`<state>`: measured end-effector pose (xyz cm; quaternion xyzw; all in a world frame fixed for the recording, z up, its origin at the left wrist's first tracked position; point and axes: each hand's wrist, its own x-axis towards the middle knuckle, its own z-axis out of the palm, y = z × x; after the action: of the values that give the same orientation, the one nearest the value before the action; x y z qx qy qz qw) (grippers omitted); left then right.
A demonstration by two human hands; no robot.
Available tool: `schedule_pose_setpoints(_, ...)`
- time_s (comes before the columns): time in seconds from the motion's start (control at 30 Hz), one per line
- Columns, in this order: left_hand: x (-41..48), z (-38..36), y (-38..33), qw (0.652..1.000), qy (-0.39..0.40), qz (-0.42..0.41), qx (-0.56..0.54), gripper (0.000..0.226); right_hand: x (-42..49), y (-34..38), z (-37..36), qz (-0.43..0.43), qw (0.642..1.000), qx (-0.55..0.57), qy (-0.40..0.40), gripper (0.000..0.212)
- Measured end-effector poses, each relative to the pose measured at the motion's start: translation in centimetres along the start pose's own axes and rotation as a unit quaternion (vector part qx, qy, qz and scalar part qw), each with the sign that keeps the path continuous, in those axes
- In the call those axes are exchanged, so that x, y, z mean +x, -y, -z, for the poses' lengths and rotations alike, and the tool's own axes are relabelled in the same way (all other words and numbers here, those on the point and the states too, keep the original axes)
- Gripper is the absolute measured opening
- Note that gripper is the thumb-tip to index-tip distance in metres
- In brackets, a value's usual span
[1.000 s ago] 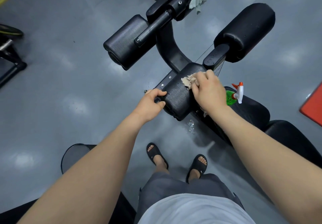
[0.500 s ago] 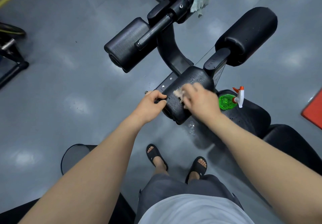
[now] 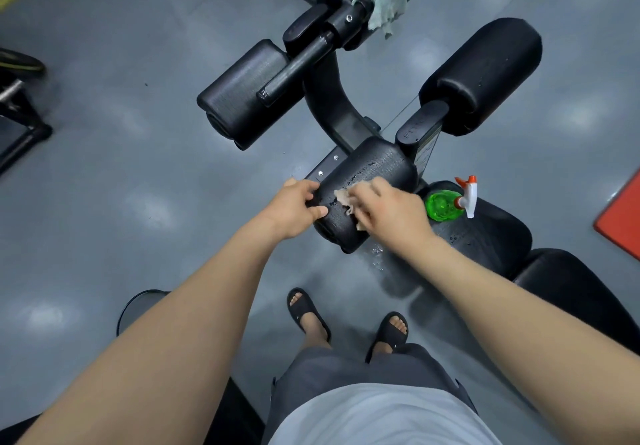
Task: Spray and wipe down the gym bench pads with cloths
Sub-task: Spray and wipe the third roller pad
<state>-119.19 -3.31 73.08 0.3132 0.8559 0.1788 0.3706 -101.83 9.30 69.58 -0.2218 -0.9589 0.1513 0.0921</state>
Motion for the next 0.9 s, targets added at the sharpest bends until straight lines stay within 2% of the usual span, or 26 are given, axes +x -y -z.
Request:
schedule_pose_setpoints(0.07,0.1,0.0,-0.1,1.000,0.008,0.010,0.011,0.054,1.3,-2.1,0.5,-0.053,0.998,-0.016,-0.026,0.027)
schedule_pose_setpoints(0.17,0.2,0.0,-0.2,1.000,0.006,0.013,0.019,0.052,3.0,-4.3,1.7,-0.161,0.986,0.017,-0.031,0.026)
schedule_pose_setpoints(0.23,-0.1,-0.1,-0.3,0.999,0.009,0.015,0.028,0.051,3.4,-4.5,2.0,-0.193,0.980,0.033,-0.046,0.026)
schedule_pose_setpoints(0.33,-0.3,-0.2,-0.2,0.999,0.026,0.017,0.018,0.050,2.0,-2.7,1.4,-0.173,0.982,0.043,-0.064,0.027)
schedule_pose_setpoints(0.53,-0.7,-0.7,-0.2,0.999,0.034,0.029,-0.007,0.051,-0.7,-1.3,0.1,0.001,0.999,0.025,-0.027,0.027)
schedule_pose_setpoints(0.6,-0.9,-0.8,-0.1,0.999,0.032,0.026,-0.006,0.052,0.5,-2.5,0.7,-0.016,0.999,0.008,-0.032,0.027)
schedule_pose_setpoints(0.7,-1.3,-1.1,-0.1,0.999,0.024,0.022,-0.014,0.053,2.9,-4.3,1.8,-0.151,0.988,0.030,-0.031,0.026)
schedule_pose_setpoints(0.77,-1.6,-1.3,-0.2,0.999,0.016,0.024,-0.021,0.053,4.0,-4.5,2.1,-0.210,0.975,0.056,-0.042,0.026)
schedule_pose_setpoints(0.83,-1.6,-1.5,-0.3,0.999,0.010,0.025,-0.019,0.054,4.0,-3.7,2.2,-0.208,0.974,0.064,-0.056,0.026)
schedule_pose_setpoints(0.9,-1.6,-1.7,-0.2,0.999,0.008,0.026,-0.018,0.055,3.2,-2.3,1.6,-0.157,0.985,0.059,-0.043,0.026)
